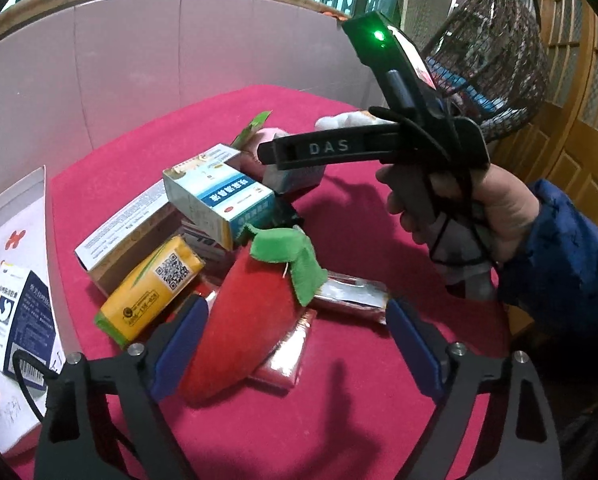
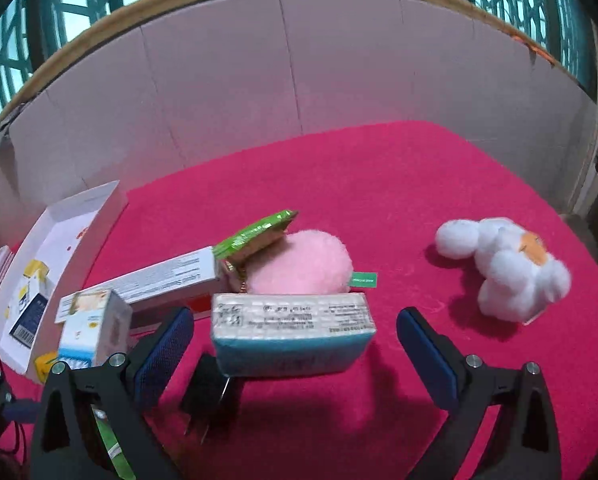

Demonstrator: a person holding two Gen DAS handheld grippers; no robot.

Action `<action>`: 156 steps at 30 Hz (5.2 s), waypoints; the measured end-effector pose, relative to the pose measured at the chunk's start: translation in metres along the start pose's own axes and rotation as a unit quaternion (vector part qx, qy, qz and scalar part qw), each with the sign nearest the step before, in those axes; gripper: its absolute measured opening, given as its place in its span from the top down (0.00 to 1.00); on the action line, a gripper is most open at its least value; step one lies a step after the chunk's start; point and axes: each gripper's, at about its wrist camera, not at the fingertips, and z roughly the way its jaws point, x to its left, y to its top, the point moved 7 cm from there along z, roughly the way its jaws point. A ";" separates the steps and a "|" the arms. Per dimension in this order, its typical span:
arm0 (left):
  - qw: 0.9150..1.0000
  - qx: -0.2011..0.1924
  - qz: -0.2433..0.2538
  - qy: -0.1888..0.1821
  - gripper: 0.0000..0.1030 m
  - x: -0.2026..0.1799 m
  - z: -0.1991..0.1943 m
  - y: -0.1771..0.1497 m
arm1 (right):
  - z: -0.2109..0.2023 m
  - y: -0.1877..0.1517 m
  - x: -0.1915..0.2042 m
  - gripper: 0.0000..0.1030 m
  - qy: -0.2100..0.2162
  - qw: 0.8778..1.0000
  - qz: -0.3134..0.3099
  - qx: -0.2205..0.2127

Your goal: Organize objects

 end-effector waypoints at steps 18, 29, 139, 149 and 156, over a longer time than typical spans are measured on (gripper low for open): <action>0.999 -0.011 -0.049 0.019 0.67 0.015 -0.012 -0.010 | -0.014 -0.008 0.004 0.25 -0.001 1.000 0.009 -0.017; 0.997 -0.068 -0.039 0.018 0.68 -0.005 -0.052 0.010 | -0.079 0.004 0.024 0.25 0.005 0.997 0.012 -0.075; 0.983 0.054 -0.080 0.157 0.00 0.077 -0.053 -0.111 | -0.215 0.026 0.207 0.00 0.138 0.962 0.024 -0.233; 0.983 0.054 -0.080 0.156 0.00 0.077 -0.053 -0.110 | -0.218 0.024 0.211 0.00 0.150 0.960 0.025 -0.237; 0.983 0.054 -0.080 0.157 0.00 0.078 -0.052 -0.110 | -0.209 0.019 0.215 0.00 0.148 0.964 0.019 -0.222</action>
